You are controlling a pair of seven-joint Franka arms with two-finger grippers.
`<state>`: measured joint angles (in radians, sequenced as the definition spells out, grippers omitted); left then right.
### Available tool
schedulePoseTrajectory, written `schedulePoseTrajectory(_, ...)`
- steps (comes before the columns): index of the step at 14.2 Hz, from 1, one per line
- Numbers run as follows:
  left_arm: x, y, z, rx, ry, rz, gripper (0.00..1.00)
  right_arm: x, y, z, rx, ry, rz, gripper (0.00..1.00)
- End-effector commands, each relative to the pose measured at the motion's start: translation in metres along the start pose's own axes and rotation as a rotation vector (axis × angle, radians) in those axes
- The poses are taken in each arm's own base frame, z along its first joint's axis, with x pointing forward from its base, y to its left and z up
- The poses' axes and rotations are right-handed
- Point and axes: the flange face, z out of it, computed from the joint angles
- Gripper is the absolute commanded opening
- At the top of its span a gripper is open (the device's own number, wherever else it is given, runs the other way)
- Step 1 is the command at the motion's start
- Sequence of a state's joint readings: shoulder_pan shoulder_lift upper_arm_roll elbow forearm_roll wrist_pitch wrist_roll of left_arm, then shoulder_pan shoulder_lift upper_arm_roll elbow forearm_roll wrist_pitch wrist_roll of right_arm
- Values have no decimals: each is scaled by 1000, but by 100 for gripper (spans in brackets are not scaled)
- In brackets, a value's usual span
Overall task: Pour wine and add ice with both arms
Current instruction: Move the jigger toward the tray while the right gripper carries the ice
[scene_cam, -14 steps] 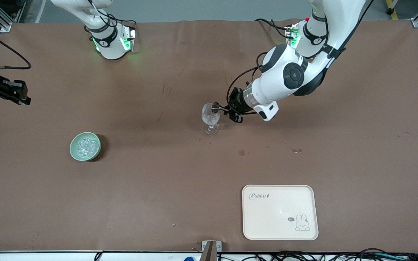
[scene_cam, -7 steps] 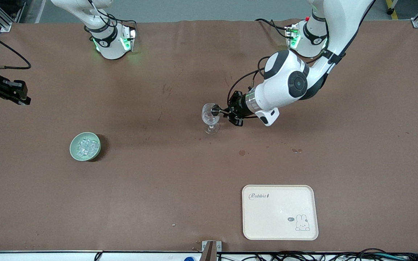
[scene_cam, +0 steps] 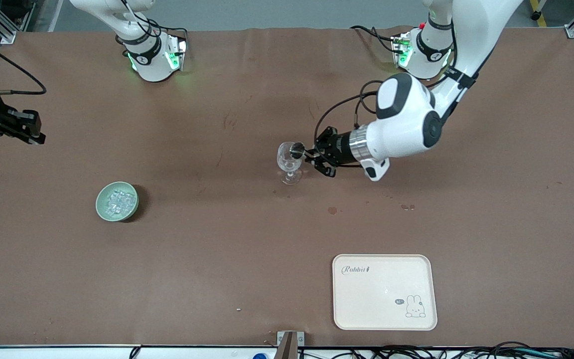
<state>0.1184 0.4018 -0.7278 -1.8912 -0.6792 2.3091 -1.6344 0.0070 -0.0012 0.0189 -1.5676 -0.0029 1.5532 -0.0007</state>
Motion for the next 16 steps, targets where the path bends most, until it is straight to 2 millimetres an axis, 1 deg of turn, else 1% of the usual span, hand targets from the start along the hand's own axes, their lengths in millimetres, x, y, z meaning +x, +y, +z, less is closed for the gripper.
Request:
schedulePoseTrajectory(1,20,24,-42,8,-148,30,1,-3,-36,1,1,16,-50,5)
schedulePoseTrajectory(3,39,42,-66,5,-239,51,1,3,-64,8,2,32,-96,5)
schedulePoseTrajectory(4,58,58,-81,0,-279,48,1,7,-82,13,3,39,-125,5)
schedulePoseTrajectory(7,100,101,-112,-24,-387,51,1,15,-134,29,8,59,-184,4)
schedulePoseTrajectory(9,130,127,-125,-71,-444,66,1,19,-181,45,15,77,-211,3)
schedulePoseTrajectory(10,143,139,-132,-101,-474,79,1,20,-206,55,21,85,-196,3)
schedulePoseTrajectory(11,154,146,-133,-120,-501,86,1,20,-229,65,26,89,-175,3)
schedulePoseTrajectory(12,163,151,-132,-130,-528,74,1,18,-256,76,33,94,-151,2)
schedulePoseTrajectory(15,209,176,-144,-219,-595,45,1,13,-335,120,46,86,-114,0)
schedulePoseTrajectory(16,226,185,-151,-252,-608,24,1,9,-360,134,45,77,-97,0)
